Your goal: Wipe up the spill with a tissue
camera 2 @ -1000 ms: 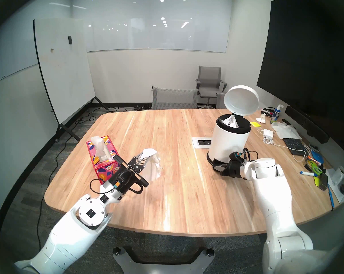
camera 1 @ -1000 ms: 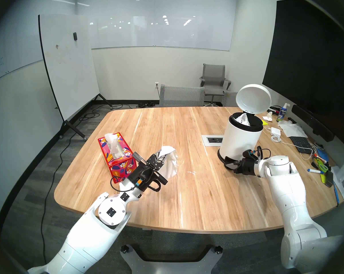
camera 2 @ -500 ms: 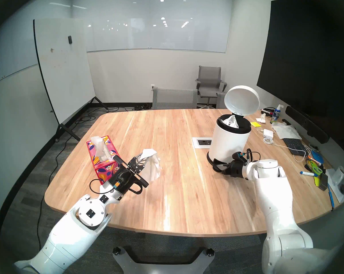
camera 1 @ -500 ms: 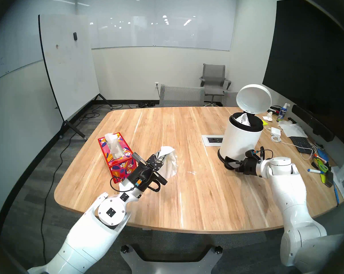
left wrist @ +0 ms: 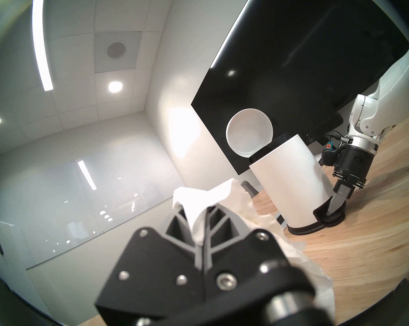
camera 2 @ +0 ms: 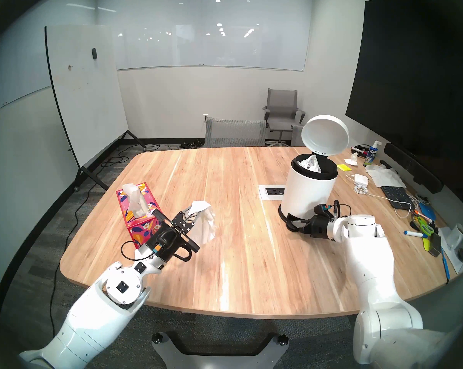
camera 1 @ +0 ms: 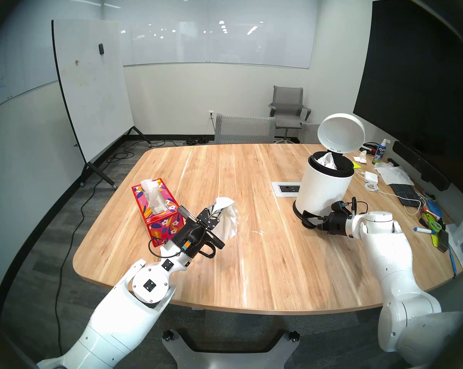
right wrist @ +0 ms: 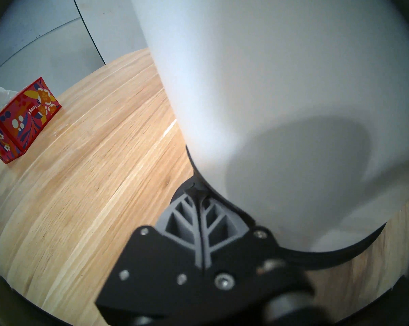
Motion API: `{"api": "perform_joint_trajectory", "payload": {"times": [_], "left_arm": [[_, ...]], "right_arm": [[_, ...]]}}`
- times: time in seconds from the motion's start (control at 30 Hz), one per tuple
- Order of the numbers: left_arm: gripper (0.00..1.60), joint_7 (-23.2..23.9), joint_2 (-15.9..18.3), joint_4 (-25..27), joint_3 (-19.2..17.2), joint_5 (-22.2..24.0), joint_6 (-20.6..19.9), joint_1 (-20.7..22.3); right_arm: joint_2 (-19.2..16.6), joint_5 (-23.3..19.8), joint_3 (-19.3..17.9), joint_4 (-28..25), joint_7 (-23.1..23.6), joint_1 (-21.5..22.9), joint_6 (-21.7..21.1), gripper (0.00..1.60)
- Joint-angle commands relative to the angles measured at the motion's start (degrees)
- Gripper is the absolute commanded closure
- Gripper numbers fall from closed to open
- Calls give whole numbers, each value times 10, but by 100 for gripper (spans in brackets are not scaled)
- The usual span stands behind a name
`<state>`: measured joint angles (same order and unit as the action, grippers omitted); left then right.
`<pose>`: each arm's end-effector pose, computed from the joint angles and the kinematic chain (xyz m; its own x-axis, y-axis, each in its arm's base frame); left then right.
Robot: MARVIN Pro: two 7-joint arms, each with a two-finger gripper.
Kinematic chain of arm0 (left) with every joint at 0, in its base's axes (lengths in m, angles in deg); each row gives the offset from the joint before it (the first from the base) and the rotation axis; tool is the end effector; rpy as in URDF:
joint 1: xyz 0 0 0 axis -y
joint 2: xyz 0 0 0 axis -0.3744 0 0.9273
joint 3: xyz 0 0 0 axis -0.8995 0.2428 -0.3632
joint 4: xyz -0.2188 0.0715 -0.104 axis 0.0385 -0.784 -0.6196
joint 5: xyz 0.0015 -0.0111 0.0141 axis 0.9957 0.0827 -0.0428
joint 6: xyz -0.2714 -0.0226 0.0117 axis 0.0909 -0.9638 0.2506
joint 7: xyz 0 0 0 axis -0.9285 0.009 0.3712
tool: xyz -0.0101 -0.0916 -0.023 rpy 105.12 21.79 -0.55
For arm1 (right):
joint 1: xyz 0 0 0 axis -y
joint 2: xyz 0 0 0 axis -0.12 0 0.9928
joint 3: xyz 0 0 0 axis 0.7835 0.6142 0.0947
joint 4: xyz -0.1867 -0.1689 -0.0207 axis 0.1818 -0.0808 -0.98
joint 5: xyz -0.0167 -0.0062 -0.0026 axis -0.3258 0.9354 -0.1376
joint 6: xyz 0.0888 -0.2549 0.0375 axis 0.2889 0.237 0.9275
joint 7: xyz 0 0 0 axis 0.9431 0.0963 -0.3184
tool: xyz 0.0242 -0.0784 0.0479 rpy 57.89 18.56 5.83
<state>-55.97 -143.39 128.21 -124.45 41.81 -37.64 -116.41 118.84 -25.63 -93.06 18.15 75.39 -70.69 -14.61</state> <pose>0.3204 -0.0578 -0.2393 -0.5992 -0.2327 0.7661 -0.3842 -0.7559 -0.5301 0.4341 -0.1551 -0.2913 0.5650 0.1162 0.8169 0.4588 -0.8671 -0.1940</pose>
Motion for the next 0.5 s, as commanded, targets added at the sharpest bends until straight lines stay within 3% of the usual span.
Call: {"api": "perform_joint_trajectory", "payload": {"times": [0.0, 0.47], "left_arm": [[160, 2, -5, 3, 3, 3, -3, 7], [160, 0, -7, 5, 7, 5, -6, 9]], "right_arm": [[-12, 27, 20, 11, -15, -6, 4, 160], [-22, 40, 37, -11, -15, -22, 5, 160]]}}
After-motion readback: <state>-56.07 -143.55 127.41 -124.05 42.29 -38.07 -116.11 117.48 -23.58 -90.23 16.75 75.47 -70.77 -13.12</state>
